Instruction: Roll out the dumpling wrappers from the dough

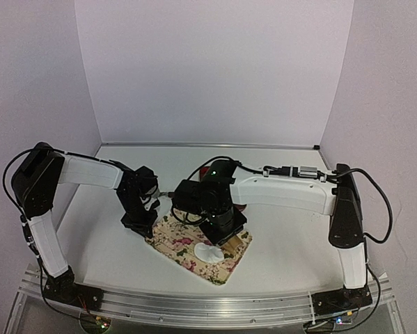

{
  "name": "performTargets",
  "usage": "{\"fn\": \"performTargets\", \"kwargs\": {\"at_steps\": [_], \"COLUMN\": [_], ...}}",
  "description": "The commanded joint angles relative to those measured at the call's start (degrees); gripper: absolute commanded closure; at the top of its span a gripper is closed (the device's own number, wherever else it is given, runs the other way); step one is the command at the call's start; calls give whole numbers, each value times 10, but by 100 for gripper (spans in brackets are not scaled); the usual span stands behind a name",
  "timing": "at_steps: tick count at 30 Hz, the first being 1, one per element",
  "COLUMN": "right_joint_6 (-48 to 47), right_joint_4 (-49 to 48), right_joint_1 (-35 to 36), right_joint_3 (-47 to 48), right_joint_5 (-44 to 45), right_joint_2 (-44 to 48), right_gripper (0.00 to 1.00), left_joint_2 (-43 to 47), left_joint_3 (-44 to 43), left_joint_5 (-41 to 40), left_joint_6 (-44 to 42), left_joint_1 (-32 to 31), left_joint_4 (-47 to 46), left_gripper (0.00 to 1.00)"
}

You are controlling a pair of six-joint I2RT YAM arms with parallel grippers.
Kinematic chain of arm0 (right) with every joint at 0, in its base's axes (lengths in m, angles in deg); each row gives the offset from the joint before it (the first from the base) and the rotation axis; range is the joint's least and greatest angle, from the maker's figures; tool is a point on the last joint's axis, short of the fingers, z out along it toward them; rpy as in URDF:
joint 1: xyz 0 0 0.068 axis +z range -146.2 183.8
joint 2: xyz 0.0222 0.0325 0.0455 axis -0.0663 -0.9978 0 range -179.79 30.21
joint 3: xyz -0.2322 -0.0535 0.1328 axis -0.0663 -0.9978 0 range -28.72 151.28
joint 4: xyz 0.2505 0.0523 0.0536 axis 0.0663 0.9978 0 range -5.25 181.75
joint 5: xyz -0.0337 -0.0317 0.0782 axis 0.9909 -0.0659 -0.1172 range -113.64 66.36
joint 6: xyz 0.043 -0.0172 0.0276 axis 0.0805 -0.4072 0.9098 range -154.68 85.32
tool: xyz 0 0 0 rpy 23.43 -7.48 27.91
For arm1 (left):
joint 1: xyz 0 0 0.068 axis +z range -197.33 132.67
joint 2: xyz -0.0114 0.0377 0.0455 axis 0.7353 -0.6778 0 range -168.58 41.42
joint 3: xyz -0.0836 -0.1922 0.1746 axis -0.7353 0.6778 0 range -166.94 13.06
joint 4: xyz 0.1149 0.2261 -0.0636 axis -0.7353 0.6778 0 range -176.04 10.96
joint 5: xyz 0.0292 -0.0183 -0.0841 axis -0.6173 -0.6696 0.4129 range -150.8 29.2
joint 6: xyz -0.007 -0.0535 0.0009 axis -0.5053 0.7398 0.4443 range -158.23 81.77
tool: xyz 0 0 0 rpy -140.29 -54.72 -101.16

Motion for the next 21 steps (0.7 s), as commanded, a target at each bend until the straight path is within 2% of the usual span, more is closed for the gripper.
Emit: {"fn": "performTargets", "kwargs": {"at_steps": [1, 9, 15, 21], "right_joint_6": [33, 24, 31, 61], "right_joint_4": [79, 140, 178, 178], "right_joint_1": [-9, -9, -9, -9], "right_joint_3": [-30, 25, 73, 47], "right_joint_5": [-79, -82, -87, -76], "right_joint_2": [15, 85, 110, 143], "right_gripper": [100, 100, 100, 100], "left_joint_2": [-65, -118, -129, -134], "left_joint_3": [-64, -123, -145, -153], "left_joint_5": [-23, -35, -38, -38], "left_joint_6": [-41, -144, -159, -160], "left_joint_1": [0, 0, 0, 0], "left_joint_4": [-63, -53, -48, -48], "left_gripper": [100, 100, 100, 100]}}
